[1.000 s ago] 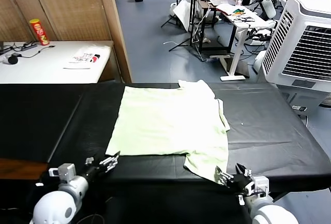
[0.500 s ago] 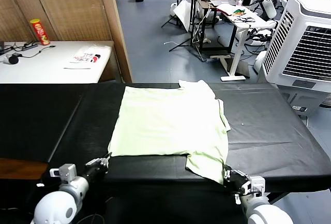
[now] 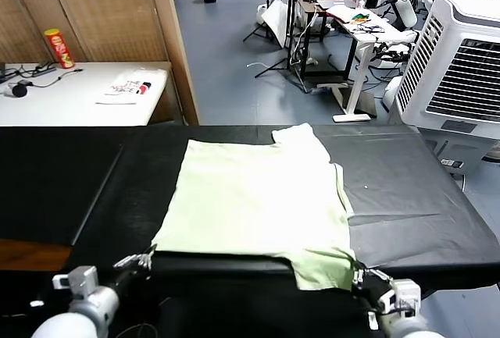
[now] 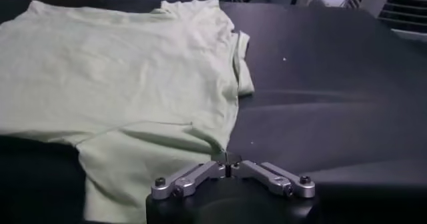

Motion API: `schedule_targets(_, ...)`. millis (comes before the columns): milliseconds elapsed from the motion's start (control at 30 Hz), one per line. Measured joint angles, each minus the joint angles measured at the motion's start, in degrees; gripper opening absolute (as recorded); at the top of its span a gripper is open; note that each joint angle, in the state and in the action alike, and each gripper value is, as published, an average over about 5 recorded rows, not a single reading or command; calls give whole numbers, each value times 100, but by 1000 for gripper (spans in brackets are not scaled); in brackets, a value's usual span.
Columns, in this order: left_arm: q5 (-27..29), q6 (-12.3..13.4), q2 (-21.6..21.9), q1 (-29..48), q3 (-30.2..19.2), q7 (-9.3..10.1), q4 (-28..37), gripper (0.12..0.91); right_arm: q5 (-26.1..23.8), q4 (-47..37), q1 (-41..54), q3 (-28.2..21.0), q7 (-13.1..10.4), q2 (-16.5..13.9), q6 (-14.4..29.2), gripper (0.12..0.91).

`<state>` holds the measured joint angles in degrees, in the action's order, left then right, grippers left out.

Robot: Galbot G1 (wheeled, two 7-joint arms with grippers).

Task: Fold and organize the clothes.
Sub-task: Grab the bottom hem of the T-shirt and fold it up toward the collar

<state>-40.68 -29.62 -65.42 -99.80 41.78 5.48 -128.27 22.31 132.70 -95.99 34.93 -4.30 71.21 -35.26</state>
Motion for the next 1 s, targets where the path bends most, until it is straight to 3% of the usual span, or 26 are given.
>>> schedule_targets(167,86,258,-137,220,-55,-46,5,126,258,-523,621,-80,149,-146,323,122)
schedule_targets(467,254,364,-231,1023,-282,-17,281,126,446,-1492,1685,-258,281,-133,623,122)
schedule_targets(1000,834,504,-255,2037,-686,-19,1234,126,350,-2258,2285,-279,244,78,708,122)
